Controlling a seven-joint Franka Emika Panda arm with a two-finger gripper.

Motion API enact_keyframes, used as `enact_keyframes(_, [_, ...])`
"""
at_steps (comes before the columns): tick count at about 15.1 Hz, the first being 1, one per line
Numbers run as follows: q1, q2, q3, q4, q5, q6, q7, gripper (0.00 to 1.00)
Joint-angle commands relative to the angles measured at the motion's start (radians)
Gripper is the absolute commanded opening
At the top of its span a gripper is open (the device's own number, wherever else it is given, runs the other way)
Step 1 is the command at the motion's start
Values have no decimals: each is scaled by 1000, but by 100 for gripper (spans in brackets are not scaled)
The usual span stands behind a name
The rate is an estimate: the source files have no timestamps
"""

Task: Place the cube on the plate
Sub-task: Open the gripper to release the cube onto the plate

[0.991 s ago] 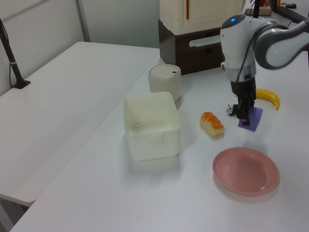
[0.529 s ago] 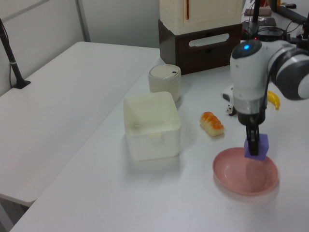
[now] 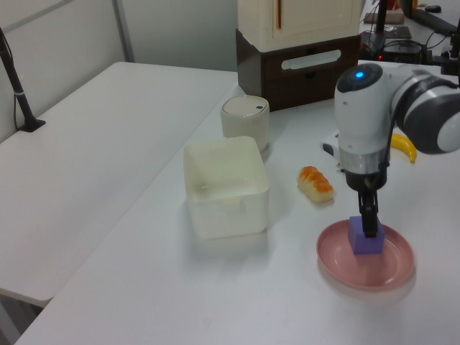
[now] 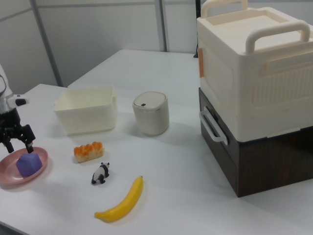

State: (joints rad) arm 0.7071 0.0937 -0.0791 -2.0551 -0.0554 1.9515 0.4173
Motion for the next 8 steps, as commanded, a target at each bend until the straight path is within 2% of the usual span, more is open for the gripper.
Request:
enact_keyframes(1, [-38,-5,-21,143,-32,-172,-44,100])
enact_keyframes(3, [-107,-9,-21,226,-38,-204,-51,100])
enact_keyframes(6, [-202,-8,-21,299,-63,-204,-57,100])
enact_keyframes(8, [-288,-9,-24,354,-73,-213,-122,100])
